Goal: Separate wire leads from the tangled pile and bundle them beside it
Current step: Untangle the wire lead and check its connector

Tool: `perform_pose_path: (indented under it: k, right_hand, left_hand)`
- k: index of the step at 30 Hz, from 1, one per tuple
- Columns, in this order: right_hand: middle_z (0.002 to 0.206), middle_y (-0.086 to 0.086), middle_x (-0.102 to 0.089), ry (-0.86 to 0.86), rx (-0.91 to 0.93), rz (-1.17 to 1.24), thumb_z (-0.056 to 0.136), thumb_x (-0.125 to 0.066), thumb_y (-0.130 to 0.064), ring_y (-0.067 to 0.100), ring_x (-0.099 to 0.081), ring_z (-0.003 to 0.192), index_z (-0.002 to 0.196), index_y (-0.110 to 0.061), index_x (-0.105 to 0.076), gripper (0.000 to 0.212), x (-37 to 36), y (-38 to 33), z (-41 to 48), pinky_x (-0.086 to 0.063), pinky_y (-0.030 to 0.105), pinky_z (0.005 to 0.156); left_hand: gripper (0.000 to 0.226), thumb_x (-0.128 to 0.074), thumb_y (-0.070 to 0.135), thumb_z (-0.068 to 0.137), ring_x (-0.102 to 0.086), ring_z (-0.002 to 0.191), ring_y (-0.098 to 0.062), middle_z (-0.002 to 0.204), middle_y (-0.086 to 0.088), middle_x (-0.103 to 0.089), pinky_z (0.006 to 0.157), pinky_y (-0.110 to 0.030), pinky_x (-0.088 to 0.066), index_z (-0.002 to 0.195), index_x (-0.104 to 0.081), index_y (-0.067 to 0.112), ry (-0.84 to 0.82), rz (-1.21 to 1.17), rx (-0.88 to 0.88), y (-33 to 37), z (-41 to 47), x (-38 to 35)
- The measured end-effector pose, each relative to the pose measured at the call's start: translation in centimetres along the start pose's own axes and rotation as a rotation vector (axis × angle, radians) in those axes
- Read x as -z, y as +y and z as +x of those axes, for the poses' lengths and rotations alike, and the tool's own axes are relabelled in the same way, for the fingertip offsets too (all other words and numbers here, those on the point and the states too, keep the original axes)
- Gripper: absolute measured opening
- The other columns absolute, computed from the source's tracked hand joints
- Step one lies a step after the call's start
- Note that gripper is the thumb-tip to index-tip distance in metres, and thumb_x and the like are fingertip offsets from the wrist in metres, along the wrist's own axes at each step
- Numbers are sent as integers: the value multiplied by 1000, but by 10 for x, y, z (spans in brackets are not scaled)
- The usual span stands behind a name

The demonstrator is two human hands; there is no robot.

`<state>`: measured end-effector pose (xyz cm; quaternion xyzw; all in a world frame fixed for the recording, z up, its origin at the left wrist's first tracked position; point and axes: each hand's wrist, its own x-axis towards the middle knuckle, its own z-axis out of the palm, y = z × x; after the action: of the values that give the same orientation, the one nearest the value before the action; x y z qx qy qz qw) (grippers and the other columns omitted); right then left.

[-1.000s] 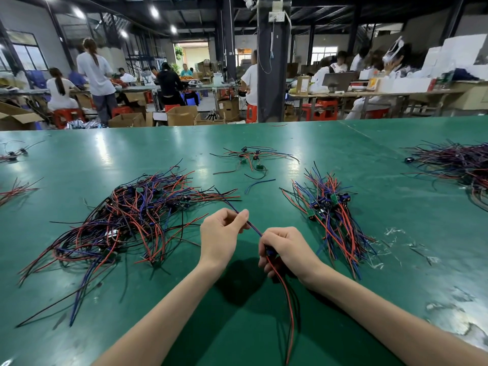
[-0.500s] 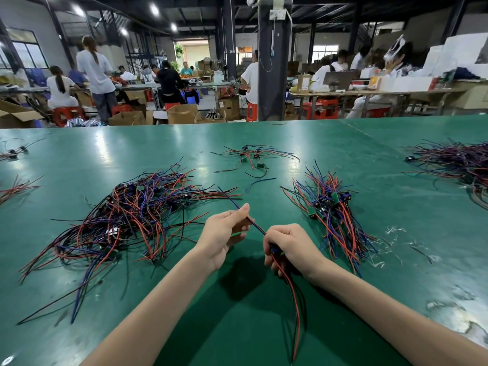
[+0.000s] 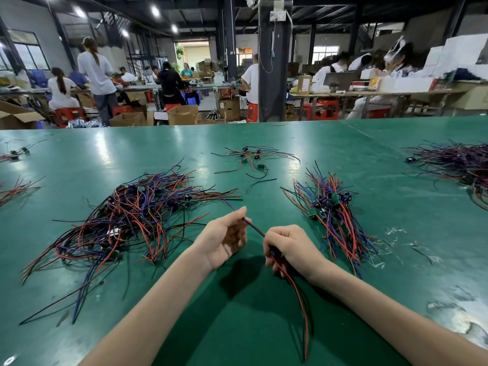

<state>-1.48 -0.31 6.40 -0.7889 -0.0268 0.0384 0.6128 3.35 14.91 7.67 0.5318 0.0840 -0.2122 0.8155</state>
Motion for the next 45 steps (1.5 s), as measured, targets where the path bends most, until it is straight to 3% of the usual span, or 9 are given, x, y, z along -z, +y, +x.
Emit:
perform_pose_path:
  k: [7,13,17,24,30,35,41,45]
  right_hand:
    - [50,10,-59,-13,20,-9,65,-48,-21,20,-50,39,50,-15,-59,19,-1,2,0,-39,20,39]
    - [50,12,-59,0,20,-27,63,-48,-21,20,-50,39,50,-15,-58,18,1,2,1,-39,20,38]
    - [50,12,-59,0,19,-29,63,-48,-21,20,-50,39,50,-15,-58,18,1,2,1,-40,21,38]
    - [51,12,-60,1,29,-36,72,-48,-14,20,-51,40,50,-15,-57,24,0,0,-1,-40,20,38]
    - [51,13,-59,15,11,-39,79,-47,-4,20,-51,40,51,-13,-57,31,2,-3,-2,-39,20,37]
    - [51,13,-59,16,13,-53,79,-47,-4,20,-51,40,52,-11,-57,29,1,-6,-3,-40,20,37]
    - [51,13,-59,15,-3,-46,80,-47,-3,21,-50,41,54,-10,-57,29,1,-7,-5,-40,20,37]
    - [52,14,-59,11,-7,-54,79,-47,-3,20,-50,41,55,-9,-57,27,0,-7,-6,-39,20,37]
  left_hand:
    - [20,-73,23,81,-47,49,-5,49,8,-58,46,-17,-46,69,-66,8,199,74,-235,-1,6,5]
    - [23,-70,20,81,-43,40,-6,45,4,-53,46,-17,-44,66,-59,5,62,-89,-107,2,5,2]
    - [27,-73,25,64,-39,42,-10,45,1,-42,44,-18,-45,49,-62,6,-57,-98,-10,7,0,2]
    - [20,-72,15,79,-40,35,-3,51,2,-59,41,-14,-43,67,-57,8,142,-140,-114,11,7,9]
    - [22,-70,14,83,-39,34,-4,48,2,-57,40,-15,-44,65,-57,7,171,-187,-147,16,9,12]
    - [42,-66,18,85,-42,34,-10,44,2,-45,41,-17,-44,46,-58,5,67,-268,-40,16,7,13]
    - [26,-68,14,85,-42,33,-5,51,-1,-58,40,-16,-46,63,-59,4,176,-204,-120,19,11,20]
    - [31,-68,13,85,-39,32,-5,50,0,-56,39,-16,-44,56,-60,5,198,-216,-126,20,15,23]
